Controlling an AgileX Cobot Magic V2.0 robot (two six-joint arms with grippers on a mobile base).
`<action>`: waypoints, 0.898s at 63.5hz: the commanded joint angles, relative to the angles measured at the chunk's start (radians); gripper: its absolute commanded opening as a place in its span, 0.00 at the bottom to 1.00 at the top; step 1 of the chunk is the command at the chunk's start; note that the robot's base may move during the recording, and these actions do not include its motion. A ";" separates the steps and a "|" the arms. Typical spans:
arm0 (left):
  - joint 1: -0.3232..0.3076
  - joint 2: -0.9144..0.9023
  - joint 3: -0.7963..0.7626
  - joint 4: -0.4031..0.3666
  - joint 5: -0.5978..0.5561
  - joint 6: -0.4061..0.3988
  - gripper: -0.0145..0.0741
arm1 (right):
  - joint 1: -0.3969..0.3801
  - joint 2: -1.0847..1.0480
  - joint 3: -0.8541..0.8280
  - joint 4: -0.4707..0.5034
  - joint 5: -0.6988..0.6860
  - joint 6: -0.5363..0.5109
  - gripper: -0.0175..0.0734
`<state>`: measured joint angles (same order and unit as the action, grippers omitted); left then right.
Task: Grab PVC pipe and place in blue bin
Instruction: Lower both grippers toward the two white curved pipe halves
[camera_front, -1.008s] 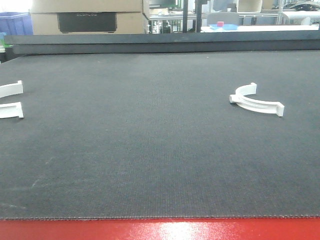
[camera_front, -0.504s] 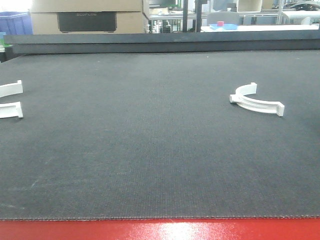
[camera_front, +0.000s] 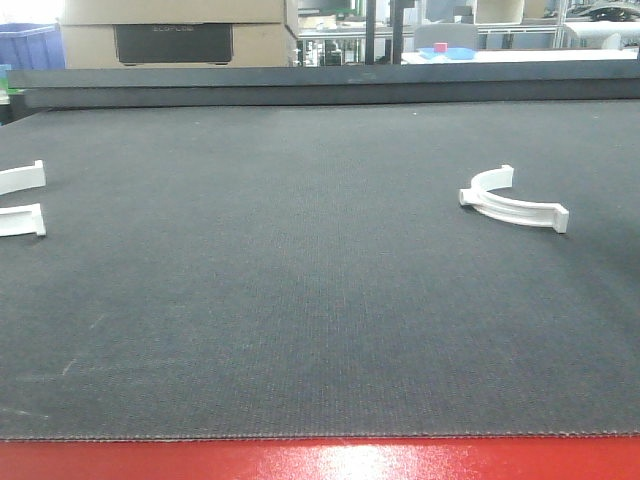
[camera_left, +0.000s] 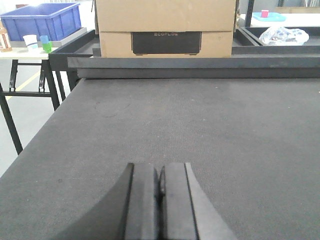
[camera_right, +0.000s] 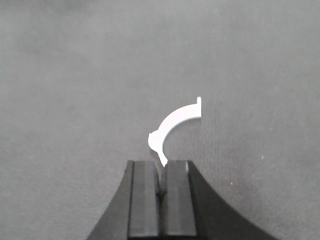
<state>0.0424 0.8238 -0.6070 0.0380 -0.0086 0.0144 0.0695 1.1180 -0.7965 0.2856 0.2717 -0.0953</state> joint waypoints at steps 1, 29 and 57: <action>-0.002 0.024 -0.006 -0.005 -0.023 0.000 0.04 | 0.001 0.057 -0.025 0.000 -0.025 -0.012 0.02; -0.002 0.162 -0.008 0.007 -0.076 0.000 0.04 | 0.001 0.278 -0.148 0.000 0.049 -0.105 0.02; 0.045 0.323 -0.103 -0.038 0.058 0.000 0.12 | 0.001 0.365 -0.192 0.000 0.051 -0.142 0.33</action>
<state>0.0825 1.1283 -0.6776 0.0084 0.0529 0.0144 0.0717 1.4772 -0.9814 0.2856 0.3437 -0.2263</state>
